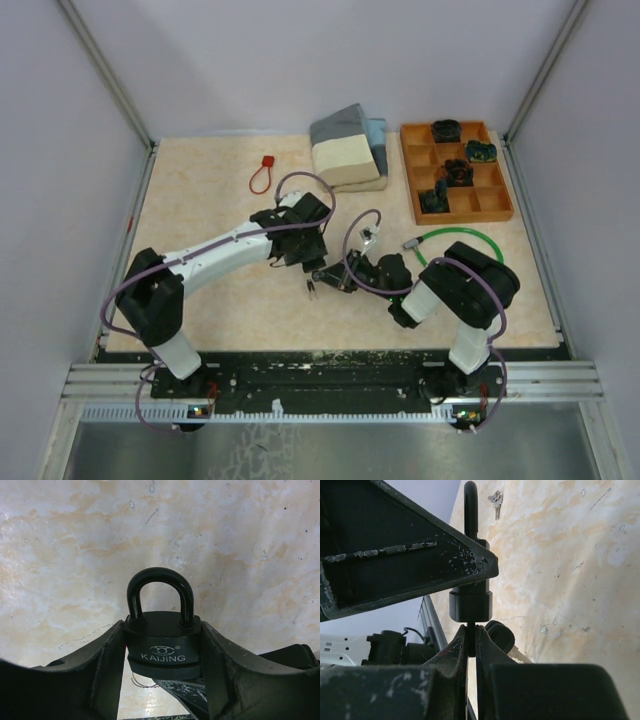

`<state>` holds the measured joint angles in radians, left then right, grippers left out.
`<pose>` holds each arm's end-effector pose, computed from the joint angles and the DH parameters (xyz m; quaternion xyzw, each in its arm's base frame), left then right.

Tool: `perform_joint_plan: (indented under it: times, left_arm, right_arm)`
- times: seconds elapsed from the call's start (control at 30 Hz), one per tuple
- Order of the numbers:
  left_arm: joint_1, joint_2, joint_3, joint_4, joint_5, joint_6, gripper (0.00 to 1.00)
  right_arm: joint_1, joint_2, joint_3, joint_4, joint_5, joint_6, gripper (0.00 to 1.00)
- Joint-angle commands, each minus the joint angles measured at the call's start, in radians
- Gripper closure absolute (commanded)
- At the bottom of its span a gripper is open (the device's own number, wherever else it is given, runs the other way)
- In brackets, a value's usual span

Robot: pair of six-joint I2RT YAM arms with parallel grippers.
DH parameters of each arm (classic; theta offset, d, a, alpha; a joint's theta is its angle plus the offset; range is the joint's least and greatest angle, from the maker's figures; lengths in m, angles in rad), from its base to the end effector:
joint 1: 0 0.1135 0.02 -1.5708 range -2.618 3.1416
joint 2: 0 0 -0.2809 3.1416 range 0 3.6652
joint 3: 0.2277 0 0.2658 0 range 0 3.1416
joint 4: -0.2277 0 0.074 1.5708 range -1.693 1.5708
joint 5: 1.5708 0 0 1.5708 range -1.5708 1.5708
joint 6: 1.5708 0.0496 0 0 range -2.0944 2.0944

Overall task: Unlock with the key
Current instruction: Unlock the lock.

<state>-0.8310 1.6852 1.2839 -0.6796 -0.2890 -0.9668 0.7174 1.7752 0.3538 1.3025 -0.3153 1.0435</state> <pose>0.2606 -0.2645 0.2394 -0.1000 0.9555 -0.1009 0.2587 0.2123 0.2057 0.1271 0.0171 0.7457 0.5803 0.3270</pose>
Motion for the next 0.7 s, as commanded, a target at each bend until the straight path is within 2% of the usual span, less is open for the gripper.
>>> perform_joint_plan:
  times: [0.0,0.27,0.5,0.67]
  left_arm:
    - [-0.053,-0.044,-0.022,0.030,0.137,-0.051,1.00]
    - [-0.066,-0.136,-0.113,0.121,0.154,-0.046,1.00]
    - [-0.066,-0.352,-0.367,0.531,0.249,0.076,1.00]
    - [-0.066,-0.485,-0.520,0.829,0.358,0.151,1.00]
  right_arm:
    - [-0.041,-0.044,0.049,0.163,0.099,-0.063,1.00]
    - [-0.095,-0.059,0.056,0.216,0.046,-0.051,1.00]
    - [-0.137,-0.068,0.059,0.328,-0.090,0.061,1.00]
    - [-0.150,-0.107,0.082,0.317,-0.146,0.095,1.00]
